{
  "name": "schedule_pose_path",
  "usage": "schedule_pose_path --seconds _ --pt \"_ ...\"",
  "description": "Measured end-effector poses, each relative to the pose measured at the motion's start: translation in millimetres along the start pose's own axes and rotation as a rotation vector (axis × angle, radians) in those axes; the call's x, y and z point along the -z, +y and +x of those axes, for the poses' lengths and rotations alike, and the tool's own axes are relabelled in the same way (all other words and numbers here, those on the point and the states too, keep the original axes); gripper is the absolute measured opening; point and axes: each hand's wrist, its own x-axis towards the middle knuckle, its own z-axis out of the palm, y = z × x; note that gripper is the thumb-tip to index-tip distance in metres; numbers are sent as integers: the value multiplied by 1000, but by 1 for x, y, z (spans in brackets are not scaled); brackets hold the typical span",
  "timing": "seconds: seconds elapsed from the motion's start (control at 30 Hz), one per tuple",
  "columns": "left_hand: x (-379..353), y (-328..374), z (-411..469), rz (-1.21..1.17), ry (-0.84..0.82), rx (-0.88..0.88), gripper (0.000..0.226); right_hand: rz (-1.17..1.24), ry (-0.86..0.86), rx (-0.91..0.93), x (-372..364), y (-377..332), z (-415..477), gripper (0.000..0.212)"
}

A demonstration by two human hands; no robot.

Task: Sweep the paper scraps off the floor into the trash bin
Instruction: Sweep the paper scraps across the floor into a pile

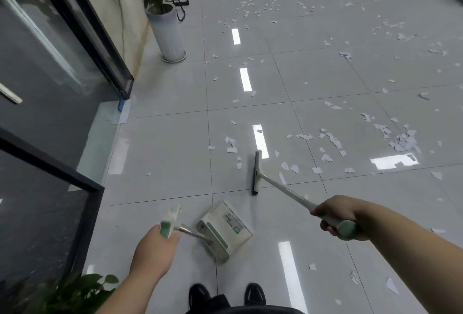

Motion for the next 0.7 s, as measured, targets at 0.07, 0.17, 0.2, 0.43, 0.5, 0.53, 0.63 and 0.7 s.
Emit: schedule_pose_path --seconds 0.07,0.17,0.2,0.43,0.5,0.53,0.63,0.7 --pt "12 -9 8 -30 19 23 19 -17 -43 25 -24 -24 -2 20" --pt "36 -27 25 -89 53 88 18 -12 -131 36 -71 -67 4 25" --pt "45 -34 32 -110 67 109 17 -13 -163 33 -89 -82 7 25" --pt "119 -76 87 -208 54 223 13 -90 -367 -3 -242 -196 38 19" --pt "144 -85 107 -234 56 252 12 -117 -409 -3 -290 -229 49 19" --pt "156 -90 118 -249 61 271 11 -124 -427 -8 -314 -245 55 18" --pt "189 -105 153 -249 56 300 13 -130 -474 -37 -380 -284 75 14" --pt "207 -112 174 -208 50 305 11 -148 -476 -53 -415 -304 89 17"
